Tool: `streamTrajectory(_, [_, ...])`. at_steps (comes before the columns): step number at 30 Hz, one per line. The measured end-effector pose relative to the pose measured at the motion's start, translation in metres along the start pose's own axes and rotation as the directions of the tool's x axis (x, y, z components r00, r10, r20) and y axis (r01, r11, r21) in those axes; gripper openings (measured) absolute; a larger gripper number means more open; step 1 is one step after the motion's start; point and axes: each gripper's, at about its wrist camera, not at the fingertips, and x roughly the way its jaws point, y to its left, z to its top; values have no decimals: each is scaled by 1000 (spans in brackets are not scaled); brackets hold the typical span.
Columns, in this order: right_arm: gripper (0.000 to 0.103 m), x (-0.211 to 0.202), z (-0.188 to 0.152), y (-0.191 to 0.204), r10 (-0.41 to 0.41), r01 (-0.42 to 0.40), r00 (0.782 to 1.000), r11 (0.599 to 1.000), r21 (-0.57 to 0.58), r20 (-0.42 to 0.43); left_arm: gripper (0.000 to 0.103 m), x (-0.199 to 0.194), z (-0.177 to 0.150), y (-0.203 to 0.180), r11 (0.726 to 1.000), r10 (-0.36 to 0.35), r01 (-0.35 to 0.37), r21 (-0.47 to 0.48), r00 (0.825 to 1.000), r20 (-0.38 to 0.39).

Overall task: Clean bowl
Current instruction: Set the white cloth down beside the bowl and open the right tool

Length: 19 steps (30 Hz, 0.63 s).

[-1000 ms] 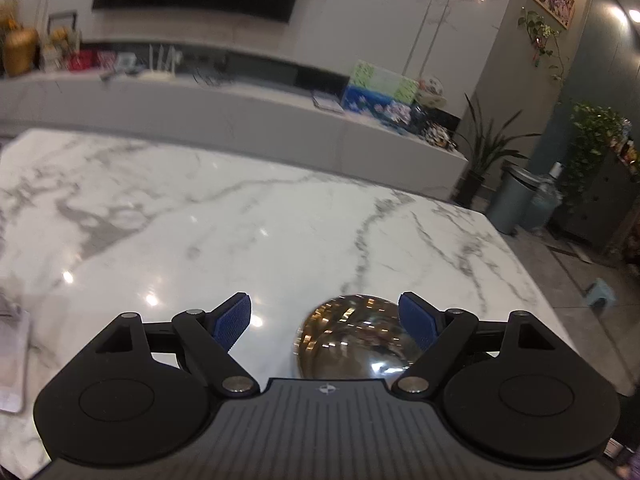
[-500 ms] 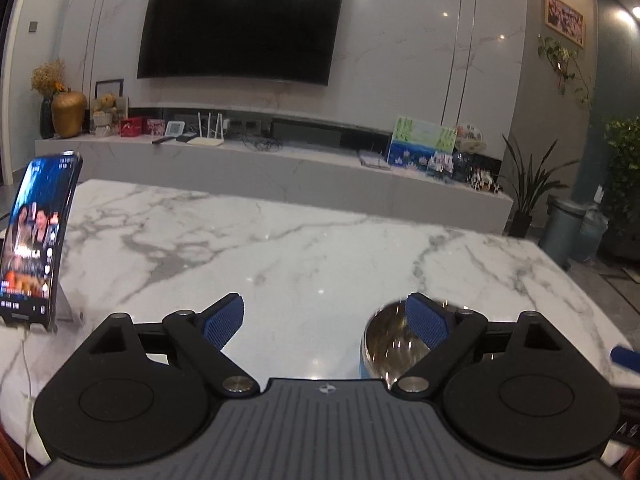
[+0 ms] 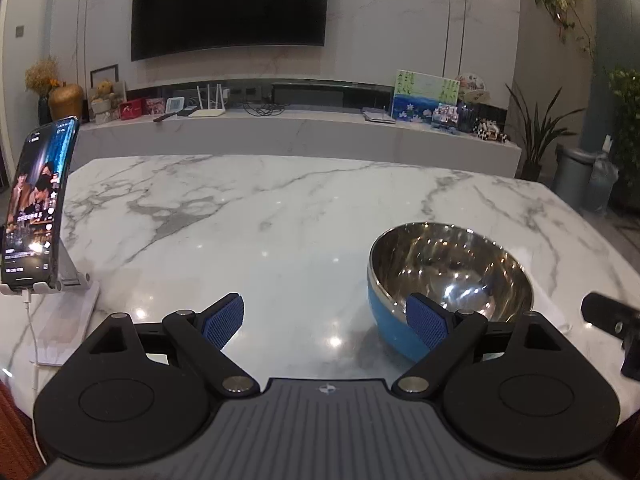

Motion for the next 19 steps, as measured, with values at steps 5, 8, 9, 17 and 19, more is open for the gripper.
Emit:
streamTrajectory(5, [91,2,-2,2,1,-1,1000,1000,2,-11,88,1,-1,0,1000,-7,7,4,1000,-9])
streamTrajectory(8, [91,1,-2,2,3,-3,1000,1000,5,-9,88,2,-2,-1,1000,-3,4,16,1000,-13])
streamTrajectory(9, [91,0,-2,2,4,-4,1000,1000,6,-9,88,2,-2,-2,1000,-2,3,19,1000,-14])
streamTrajectory(17, [91,1,-2,-4,-14,15,1000,999,40,-28,88,-1,-3,-4,1000,-15,15,22,1000,-21])
streamTrajectory(19, [91,1,-2,-4,-13,14,1000,999,45,-27,88,-1,-3,-5,999,-15,16,28,1000,-18])
